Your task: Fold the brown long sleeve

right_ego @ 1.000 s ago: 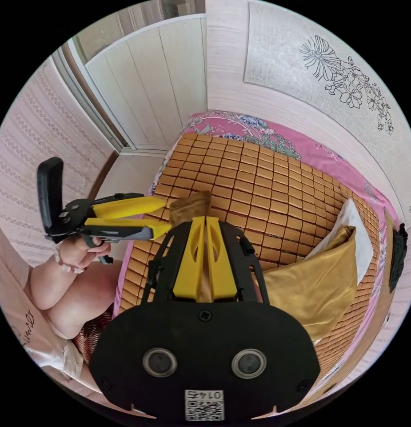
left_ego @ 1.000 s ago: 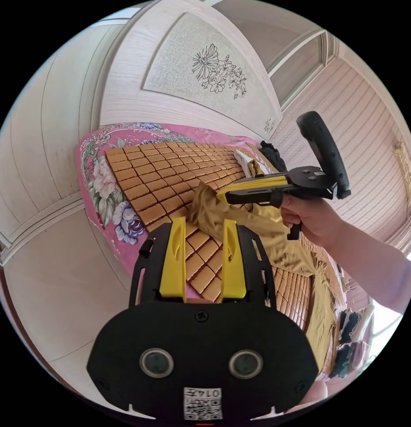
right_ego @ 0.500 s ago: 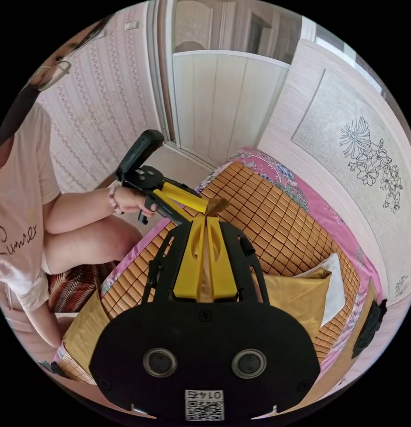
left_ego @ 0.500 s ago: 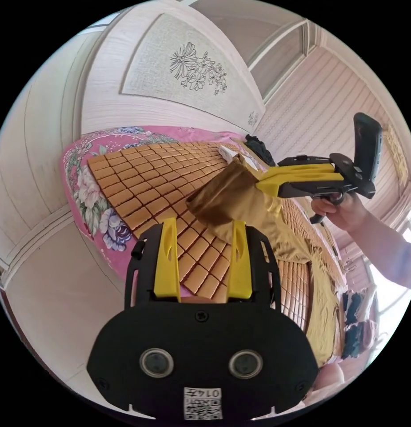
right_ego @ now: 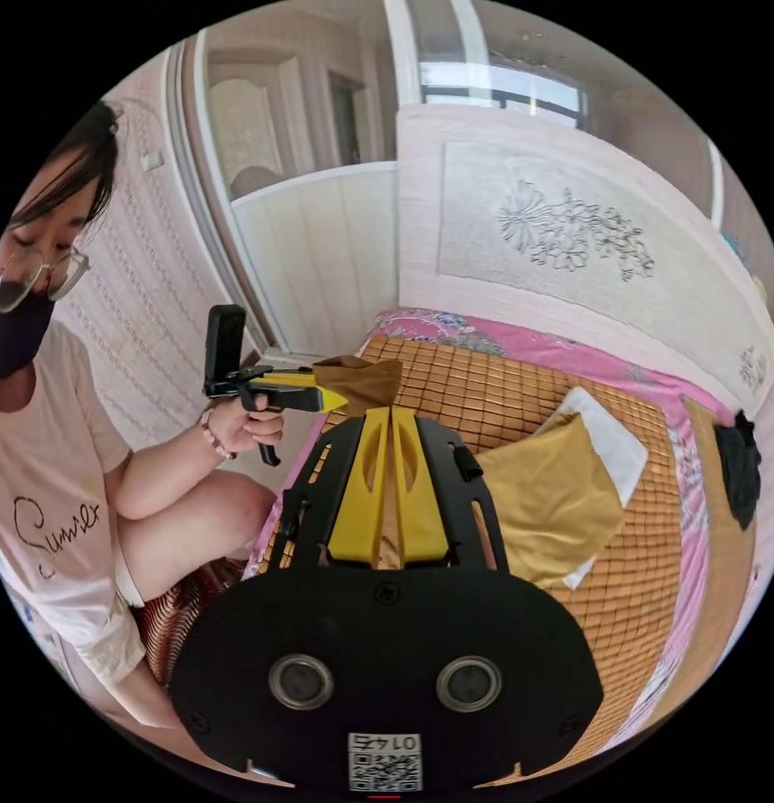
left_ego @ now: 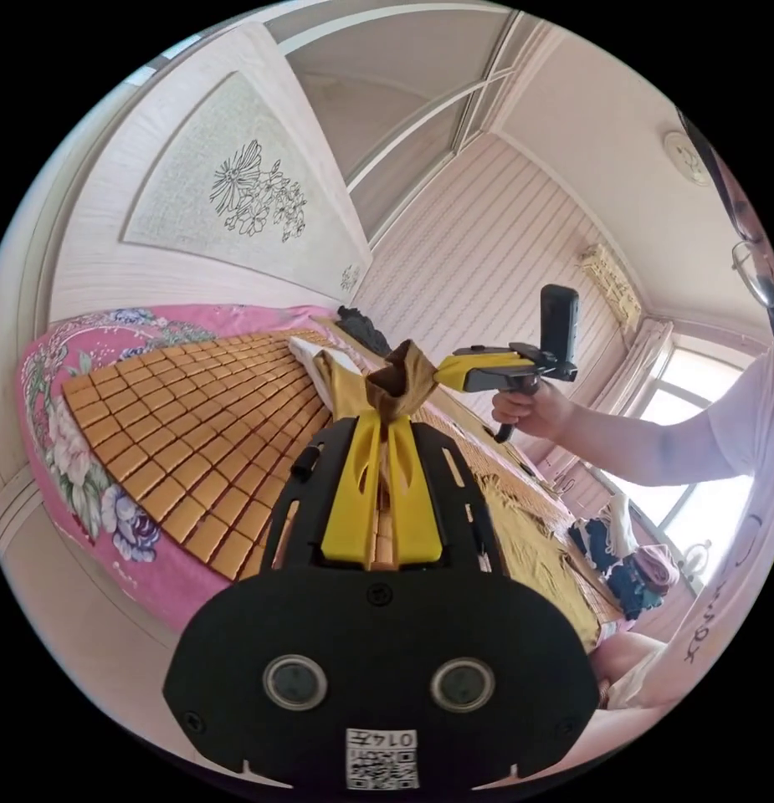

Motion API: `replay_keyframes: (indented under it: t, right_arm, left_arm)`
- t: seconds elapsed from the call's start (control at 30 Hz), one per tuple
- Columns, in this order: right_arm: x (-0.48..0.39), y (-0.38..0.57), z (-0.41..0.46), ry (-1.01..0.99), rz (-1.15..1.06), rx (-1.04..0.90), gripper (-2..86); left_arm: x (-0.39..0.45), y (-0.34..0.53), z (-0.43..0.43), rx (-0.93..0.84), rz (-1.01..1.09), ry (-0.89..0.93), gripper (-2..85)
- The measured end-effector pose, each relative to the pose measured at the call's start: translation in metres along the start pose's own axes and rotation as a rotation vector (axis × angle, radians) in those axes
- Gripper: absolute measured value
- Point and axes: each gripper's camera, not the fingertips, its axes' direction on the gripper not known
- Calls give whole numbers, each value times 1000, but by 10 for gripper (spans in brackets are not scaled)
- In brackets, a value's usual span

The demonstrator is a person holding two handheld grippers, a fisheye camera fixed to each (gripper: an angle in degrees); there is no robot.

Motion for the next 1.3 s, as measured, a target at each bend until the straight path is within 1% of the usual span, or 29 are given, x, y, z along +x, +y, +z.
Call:
replay_keyframes:
  t: [0.03, 0.1, 0.13, 0.2, 0.23, 0.27, 0.3, 0.37, 0.4, 0.43, 0.47, 0.5, 0.53, 0.57, 0.6, 0.67, 0.7, 0.77, 0.87, 0.97, 1.07, 1.13, 1.2, 1.27, 1.3]
  right_arm:
    - [-1, 5, -13, 18, 15, 11, -2]
    - [-11, 35, -75, 107, 70, 85, -2]
    - [-14, 44, -93, 137, 86, 107, -2]
    - [-30, 89, -168, 243, 170, 208, -2]
    - [-36, 102, -188, 271, 192, 232, -2]
    - [-50, 129, -226, 334, 237, 276, -2]
    - [-68, 157, -263, 399, 275, 310, -2]
    - [-101, 201, -313, 487, 344, 349, -2]
    - [-124, 231, -341, 530, 403, 357, -2]
    - [-136, 246, -353, 550, 431, 357, -2]
    - [-161, 278, -372, 592, 494, 346, -2]
    - [-184, 312, -384, 629, 572, 315, -2]
    - [-196, 329, -387, 647, 612, 296, -2]
    - [-217, 364, -386, 678, 698, 250, -2]
    - [-234, 401, -378, 682, 803, 205, -2]
    - [-253, 453, -357, 622, 960, 161, -2]
    - [-264, 480, -342, 595, 1044, 132, -2]
    - [-279, 504, -325, 573, 1095, 108, -2]
    - [-289, 522, -316, 553, 1128, 116, -2]
    - [-286, 531, -313, 512, 1145, 93, -2]
    - [-280, 543, -307, 495, 1184, 3, -2]
    - [-275, 553, -306, 467, 1239, -46, -2]
    - [-266, 567, -303, 420, 1337, -172, -3]
    - [-263, 571, -303, 413, 1358, -259, -4]
    - [-262, 572, -304, 414, 1366, -309, -5]
  left_arm:
    - [15, 0, 5, 25, 27, 11, -10]
    - [47, 1, 17, 42, 85, 18, -10]
    - [69, 2, 27, 49, 98, 25, -10]
    - [109, 4, 46, 51, 156, 96, -10]
    - [137, 7, 60, 45, 190, 154, -10]
    - [167, 11, 75, 24, 248, 221, -10]
    - [182, 13, 83, 10, 278, 250, -10]
    - [244, 25, 113, -55, 370, 366, -10]
    - [260, 31, 120, -70, 397, 396, -10]
    - [295, 44, 131, -100, 453, 437, -10]
    - [329, 63, 142, -137, 505, 477, -10]
    - [345, 75, 147, -163, 522, 500, -10]
    - [373, 101, 158, -235, 553, 555, -10]
    - [395, 132, 168, -306, 568, 607, -10]
    - [404, 148, 172, -334, 582, 630, -10]
    - [428, 222, 189, -459, 656, 668, -10]
    - [431, 239, 194, -497, 670, 670, -10]
    - [438, 303, 212, -653, 726, 694, -10]
    - [440, 353, 227, -762, 783, 672, -9]
    - [438, 381, 240, -827, 783, 708, -7]
    - [435, 405, 255, -868, 805, 701, 3]
    - [433, 420, 266, -899, 799, 723, 31]
    - [433, 440, 277, -940, 800, 767, 58]
    - [437, 472, 292, -1028, 811, 856, 65]
    - [438, 479, 295, -1050, 813, 872, 67]
